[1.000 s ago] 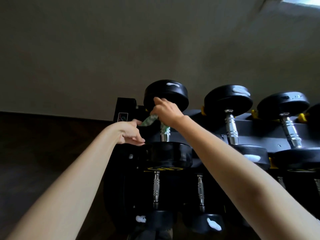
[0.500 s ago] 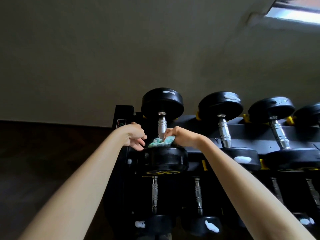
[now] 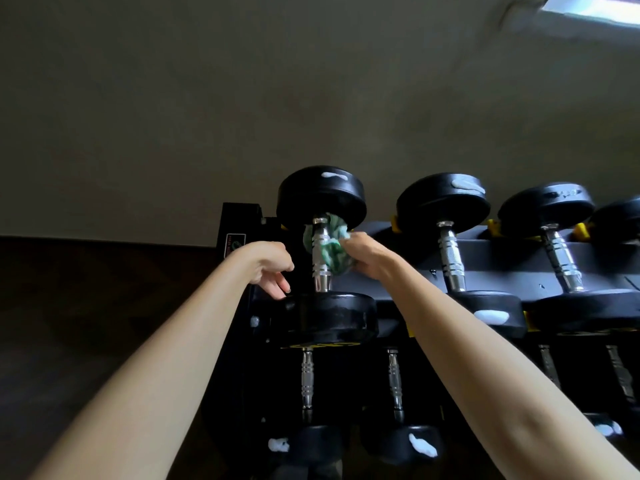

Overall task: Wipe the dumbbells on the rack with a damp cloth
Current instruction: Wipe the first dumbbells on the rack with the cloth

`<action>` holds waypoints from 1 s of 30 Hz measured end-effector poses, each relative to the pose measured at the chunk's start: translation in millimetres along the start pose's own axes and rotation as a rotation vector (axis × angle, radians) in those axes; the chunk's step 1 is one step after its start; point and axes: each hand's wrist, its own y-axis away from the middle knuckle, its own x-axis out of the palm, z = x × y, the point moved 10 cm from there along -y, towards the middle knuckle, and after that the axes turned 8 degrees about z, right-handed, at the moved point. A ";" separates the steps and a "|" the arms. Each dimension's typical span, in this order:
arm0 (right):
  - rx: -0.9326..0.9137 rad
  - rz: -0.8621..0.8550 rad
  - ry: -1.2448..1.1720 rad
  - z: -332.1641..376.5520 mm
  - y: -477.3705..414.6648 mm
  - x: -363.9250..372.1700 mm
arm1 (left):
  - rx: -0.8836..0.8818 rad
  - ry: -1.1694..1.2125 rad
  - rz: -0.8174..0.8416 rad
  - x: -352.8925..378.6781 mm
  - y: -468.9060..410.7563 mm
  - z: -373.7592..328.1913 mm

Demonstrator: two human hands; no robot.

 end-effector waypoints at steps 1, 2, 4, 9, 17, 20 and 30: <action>0.072 0.091 0.074 -11.7 4.1 6.0 | 0.003 -0.005 -0.009 -0.3 -0.5 -0.3; 0.151 0.186 0.162 -25.0 9.1 12.8 | 0.006 -0.013 -0.016 -0.8 -0.8 -0.5; 0.265 0.318 0.271 -44.1 15.4 22.0 | 0.009 -0.019 -0.029 -1.0 -0.7 -1.5; 0.244 0.241 0.104 -34.5 10.5 19.7 | 0.009 -0.026 -0.043 -1.5 5.3 -1.3; 0.186 0.193 0.038 -33.6 34.2 -0.9 | -0.018 -0.086 -0.073 -3.5 3.9 0.2; 0.193 0.132 -0.074 -13.6 55.3 -18.0 | -0.032 -0.092 -0.083 -5.6 2.6 -7.4; -0.005 -0.707 -0.124 41.4 81.4 -114.7 | 0.152 -0.150 -0.575 -79.8 10.5 -69.2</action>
